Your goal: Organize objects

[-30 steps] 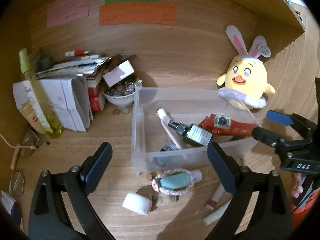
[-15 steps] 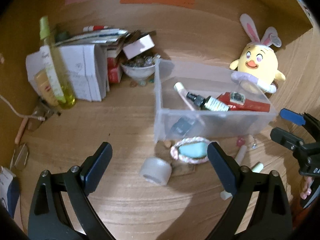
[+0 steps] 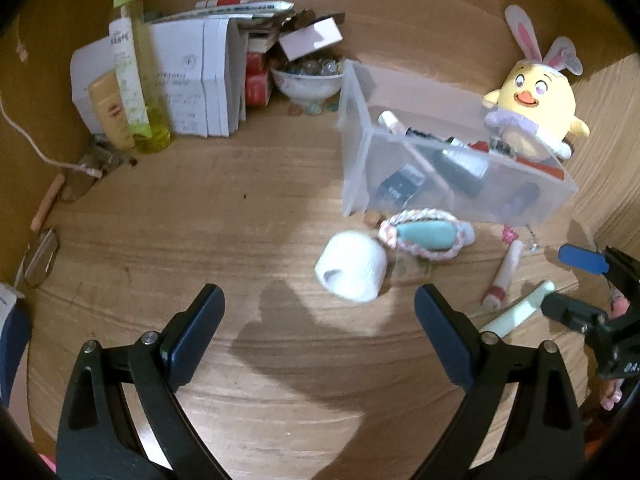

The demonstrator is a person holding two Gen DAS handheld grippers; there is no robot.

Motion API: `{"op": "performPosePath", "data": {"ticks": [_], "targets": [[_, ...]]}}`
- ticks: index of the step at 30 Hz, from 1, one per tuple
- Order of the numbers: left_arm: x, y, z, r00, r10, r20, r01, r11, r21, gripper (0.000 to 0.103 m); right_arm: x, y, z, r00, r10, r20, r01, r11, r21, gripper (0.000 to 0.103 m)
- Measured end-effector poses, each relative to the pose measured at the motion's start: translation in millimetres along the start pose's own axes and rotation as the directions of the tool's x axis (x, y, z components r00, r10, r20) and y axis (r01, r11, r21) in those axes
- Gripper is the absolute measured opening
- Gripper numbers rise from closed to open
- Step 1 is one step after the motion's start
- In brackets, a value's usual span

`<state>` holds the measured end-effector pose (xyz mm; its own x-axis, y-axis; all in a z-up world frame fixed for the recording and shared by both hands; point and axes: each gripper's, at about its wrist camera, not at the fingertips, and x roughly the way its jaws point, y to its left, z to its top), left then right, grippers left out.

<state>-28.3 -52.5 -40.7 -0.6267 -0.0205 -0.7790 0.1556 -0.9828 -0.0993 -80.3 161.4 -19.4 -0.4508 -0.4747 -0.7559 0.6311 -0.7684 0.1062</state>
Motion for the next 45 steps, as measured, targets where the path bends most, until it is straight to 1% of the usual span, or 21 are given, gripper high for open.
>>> {"op": "performPosePath", "data": {"ticks": [2, 7, 15, 16, 17, 18, 20, 22, 24, 25, 26, 27, 28, 29, 30, 31, 37, 43, 44, 45], "targets": [[3.5, 1.4, -2.9, 1.0, 0.0, -0.012, 0.0, 1.0, -0.004, 0.097, 3.4, 3.6, -5.5, 1.0, 0.017, -0.025, -0.017, 1.0, -0.017, 0.084], [12.5, 4.1, -6.0, 0.999, -0.01, -0.032, 0.009, 1.0, -0.016, 0.097, 12.1, 14.1, -13.1, 0.998, 0.007, -0.063, -0.01, 0.999, -0.053, 0.084], [17.8, -0.1, 8.4, 0.999, -0.034, 0.004, 0.034, 0.999, -0.017, 0.096, 21.9, 21.5, -13.5, 0.997, -0.011, -0.079, 0.004, 0.996, -0.087, 0.084], [18.9, -1.0, 9.9, 0.999, -0.035, 0.006, 0.035, 0.999, -0.015, 0.093, 23.1, 22.0, -12.9, 0.997, -0.013, -0.082, 0.006, 0.996, -0.089, 0.084], [20.4, -2.3, 11.5, 0.999, -0.041, 0.005, 0.041, 0.999, -0.011, 0.086, 24.2, 22.8, -12.4, 0.996, -0.011, -0.086, 0.003, 0.996, -0.094, 0.084], [22.1, -3.1, 12.7, 0.999, -0.047, -0.001, 0.047, 0.999, -0.006, 0.082, 24.9, 24.1, -12.1, 0.996, -0.007, -0.089, -0.003, 0.995, -0.103, 0.083], [27.3, -4.8, 14.0, 0.998, -0.061, -0.02, 0.061, 0.998, 0.007, 0.067, 25.4, 28.8, -12.2, 0.995, 0.008, -0.098, -0.021, 0.991, -0.131, 0.082], [28.5, -4.4, 14.7, 0.997, -0.069, -0.022, 0.07, 0.998, 0.01, 0.061, 25.2, 35.2, -13.2, 0.994, 0.012, -0.104, -0.03, 0.984, -0.173, 0.072], [27.0, -3.8, 14.6, 0.996, -0.087, -0.019, 0.087, 0.996, 0.01, 0.059, 25.9, 42.7, -13.6, 0.993, 0.014, -0.116, -0.039, 0.975, -0.217, 0.066], [25.9, -3.3, 14.5, 0.995, -0.095, -0.014, 0.095, 0.995, 0.009, 0.055, 26.3, 46.4, -13.7, 0.992, 0.02, -0.121, -0.048, 0.971, -0.234, 0.062], [25.2, -3.0, 14.3, 0.995, -0.1, -0.013, 0.1, 0.995, 0.008, 0.052, 26.5, 49.1, -13.6, 0.992, 0.027, -0.127, -0.058, 0.967, -0.247, 0.06], [24.8, -2.5, 13.7, 0.994, -0.106, -0.012, 0.106, 0.994, 0.006, 0.049, 27.1, 51.5, -13.6, 0.99, 0.034, -0.135, -0.068, 0.964, -0.257, 0.056], [24.7, -2.0, 13.6, 0.994, -0.11, -0.013, 0.11, 0.994, 0.004, 0.042, 27.8, 53.3, -13.5, 0.989, 0.038, -0.142, -0.075, 0.962, -0.264, 0.051], [24.8, -1.3, 13.4, 0.994, -0.112, -0.013, 0.112, 0.994, 0.0, 0.04, 28.8, 55.3, -13.9, 0.988, 0.041, -0.148, -0.079, 0.96, -0.268, 0.05], [24.5, -0.4, 13.3, 0.993, -0.114, -0.012, 0.114, 0.994, -0.004, 0.04, 29.1, 56.3, -14.3, 0.988, 0.041, -0.151, -0.082, 0.959, -0.272, 0.046], [23.5, 0.5, 13.0, 0.994, -0.111, -0.008, 0.111, 0.994, -0.008, 0.04, 28.9, 56.7, -14.6, 0.987, 0.042, -0.153, -0.083, 0.958, -0.273, 0.045], [12.3, 5.9, 6.2, 0.995, -0.095, 0.017, 0.095, 0.995, -0.019, 0.04, 28.9, 58.3, -8.5, 0.987, 0.059, -0.147, -0.097, 0.96, -0.264, 0.045], [0.1, 15.7, -2.9, 0.996, -0.083, 0.029, 0.084, 0.996, -0.036, 0.04, 39.9, 72.6, -1.0, 0.983, 0.098, -0.153, -0.14, 0.948, -0.287, 0.044], [-2.1, 17.4, -4.1, 0.996, -0.082, 0.031, 0.084, 0.996, -0.041, 0.04, 42.6, 74.8, -0.4, 0.982, 0.105, -0.157, -0.147, 0.946, -0.29, 0.042], [-3.5, 18.5, -4.8, 0.996, -0.082, 0.034, 0.084, 0.996, -0.045, 0.04, 43.4, 76.6, -0.1, 0.983, 0.104, -0.152, -0.145, 0.945, -0.293, 0.035]]}}
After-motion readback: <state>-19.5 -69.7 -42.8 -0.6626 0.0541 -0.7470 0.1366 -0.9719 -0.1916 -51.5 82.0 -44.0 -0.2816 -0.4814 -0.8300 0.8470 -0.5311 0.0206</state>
